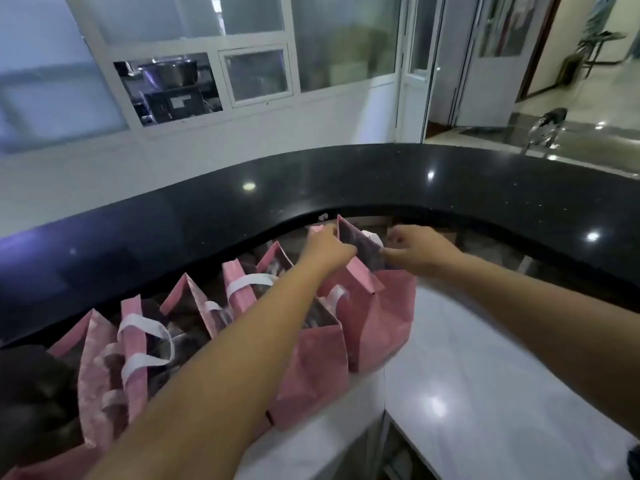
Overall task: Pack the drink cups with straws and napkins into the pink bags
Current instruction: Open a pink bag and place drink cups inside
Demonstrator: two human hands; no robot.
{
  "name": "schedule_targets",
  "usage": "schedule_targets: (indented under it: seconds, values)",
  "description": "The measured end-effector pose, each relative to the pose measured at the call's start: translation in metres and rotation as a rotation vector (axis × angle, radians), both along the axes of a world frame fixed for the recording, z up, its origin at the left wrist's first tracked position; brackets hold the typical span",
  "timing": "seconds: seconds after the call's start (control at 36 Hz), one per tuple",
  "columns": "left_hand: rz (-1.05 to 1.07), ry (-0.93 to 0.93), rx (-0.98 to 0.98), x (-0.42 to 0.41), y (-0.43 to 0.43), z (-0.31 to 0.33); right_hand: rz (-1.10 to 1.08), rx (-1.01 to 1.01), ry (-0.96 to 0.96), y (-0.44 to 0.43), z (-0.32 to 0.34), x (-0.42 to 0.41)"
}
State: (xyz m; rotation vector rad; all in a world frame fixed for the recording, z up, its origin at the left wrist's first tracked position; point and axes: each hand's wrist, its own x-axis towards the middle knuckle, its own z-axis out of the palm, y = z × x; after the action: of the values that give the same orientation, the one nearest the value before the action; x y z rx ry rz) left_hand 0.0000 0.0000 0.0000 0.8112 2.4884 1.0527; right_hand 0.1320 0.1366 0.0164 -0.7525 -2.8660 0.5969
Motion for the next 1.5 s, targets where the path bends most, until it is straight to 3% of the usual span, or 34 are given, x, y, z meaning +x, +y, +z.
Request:
schedule_targets:
  seconds: [0.17,0.42,0.69,1.11,1.5]
  values:
    - [0.11,-0.054,-0.104,0.009,0.021,-0.003,0.011,-0.096,-0.081,0.018,-0.003,-0.028]
    - [0.237,-0.055,-0.15,0.017,0.037,-0.01,0.04,-0.153,-0.005,0.04,-0.033,-0.056]
    - [0.203,-0.064,-0.131,0.007,0.04,-0.007,-0.048,-0.256,0.106,0.054,-0.032,-0.038]
    - [-0.135,-0.367,0.232,0.072,0.069,0.003,-0.406,-0.419,0.378,0.057,-0.024,0.127]
    - [-0.42,-0.54,0.271,0.17,0.036,-0.02,-0.754,-0.516,0.766,-0.027,-0.044,0.274]
